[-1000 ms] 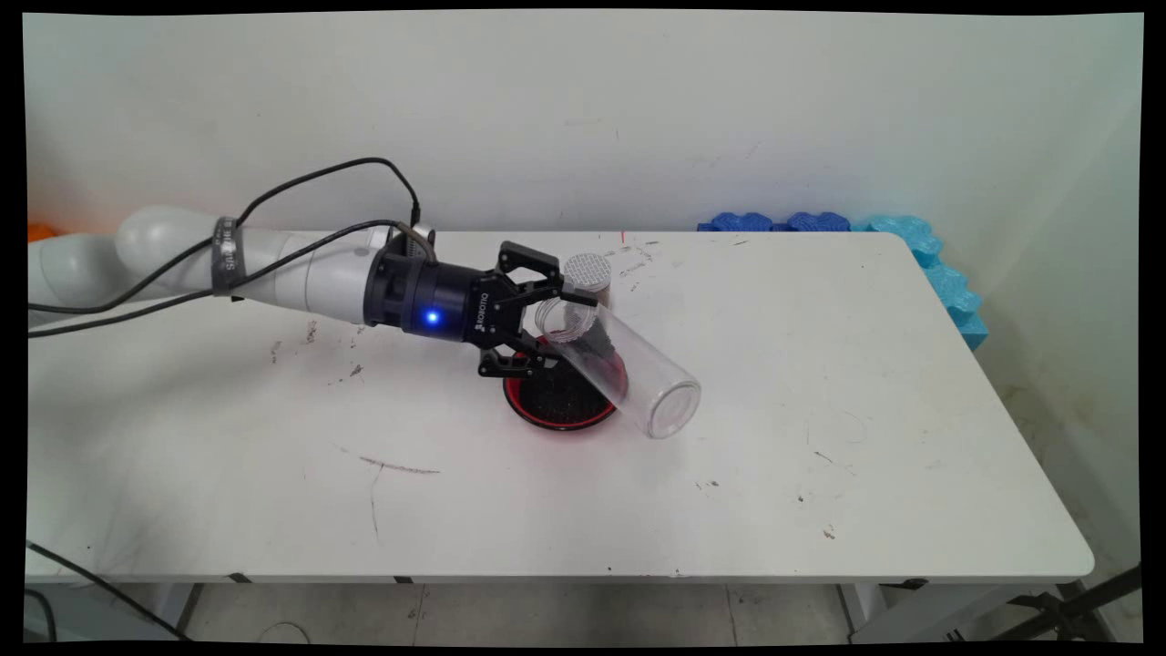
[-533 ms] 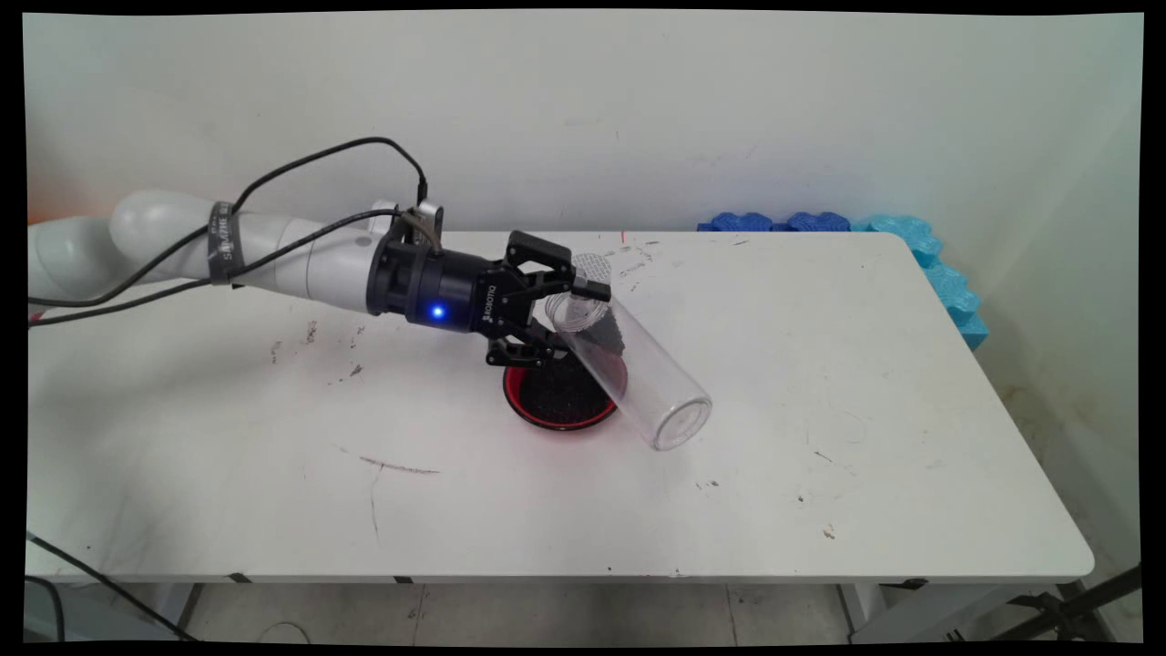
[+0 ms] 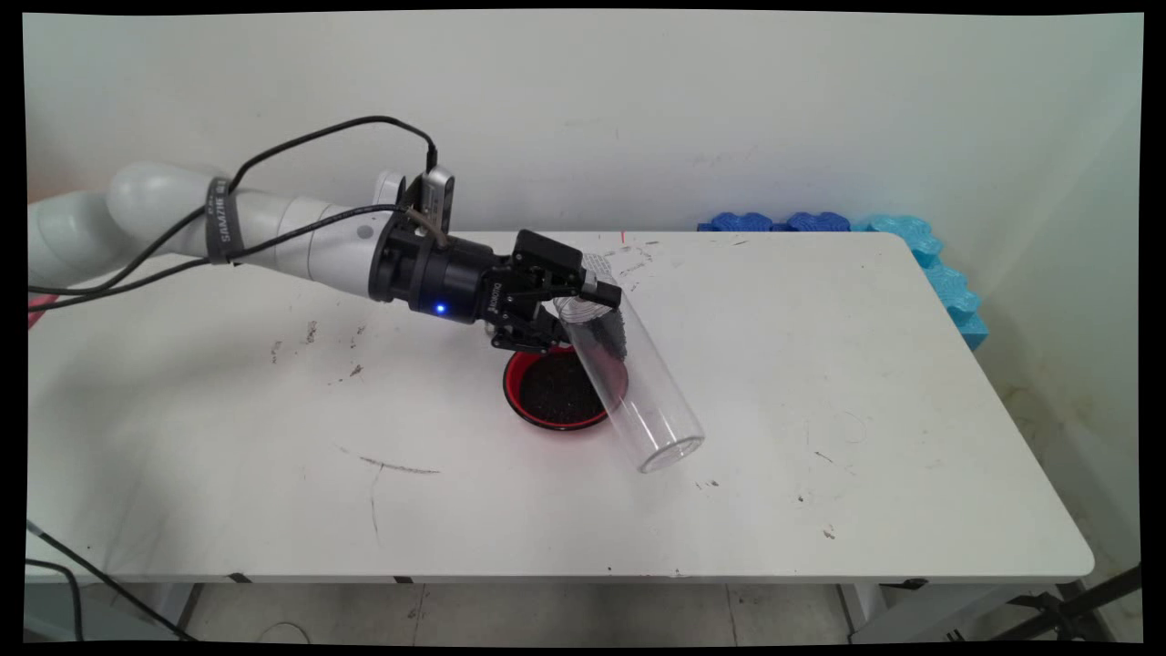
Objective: Pour the black seasoning powder in the red bowl
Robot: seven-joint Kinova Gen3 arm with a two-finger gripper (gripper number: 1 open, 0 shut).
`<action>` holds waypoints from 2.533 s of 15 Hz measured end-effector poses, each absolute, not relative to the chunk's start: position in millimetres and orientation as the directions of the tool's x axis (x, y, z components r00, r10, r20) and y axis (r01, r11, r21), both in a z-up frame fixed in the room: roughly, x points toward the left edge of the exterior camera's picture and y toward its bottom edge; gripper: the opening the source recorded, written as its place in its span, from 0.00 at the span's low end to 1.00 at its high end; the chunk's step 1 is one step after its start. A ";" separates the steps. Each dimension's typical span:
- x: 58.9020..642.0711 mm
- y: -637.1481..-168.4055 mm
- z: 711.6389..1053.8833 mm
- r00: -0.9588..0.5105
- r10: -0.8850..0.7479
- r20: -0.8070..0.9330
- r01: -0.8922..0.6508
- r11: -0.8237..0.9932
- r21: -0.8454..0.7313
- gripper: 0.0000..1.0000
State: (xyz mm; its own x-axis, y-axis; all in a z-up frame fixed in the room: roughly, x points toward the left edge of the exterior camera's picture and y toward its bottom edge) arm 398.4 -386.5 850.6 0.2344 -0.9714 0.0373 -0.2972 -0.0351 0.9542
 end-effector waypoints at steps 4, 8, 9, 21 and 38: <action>392.6 -386.4 862.4 0.157 -0.973 0.172 -0.350 0.108 0.931 0.00; 387.8 -384.7 875.3 0.066 -0.950 0.305 -0.391 0.256 0.884 0.00; 386.6 -384.2 878.9 0.044 -0.940 0.337 -0.400 0.293 0.869 0.00; 367.2 -394.4 923.1 -0.079 -0.797 0.599 -0.457 0.563 0.689 0.00; 326.9 -393.9 940.0 -0.464 -0.271 0.843 -0.328 0.937 0.121 0.00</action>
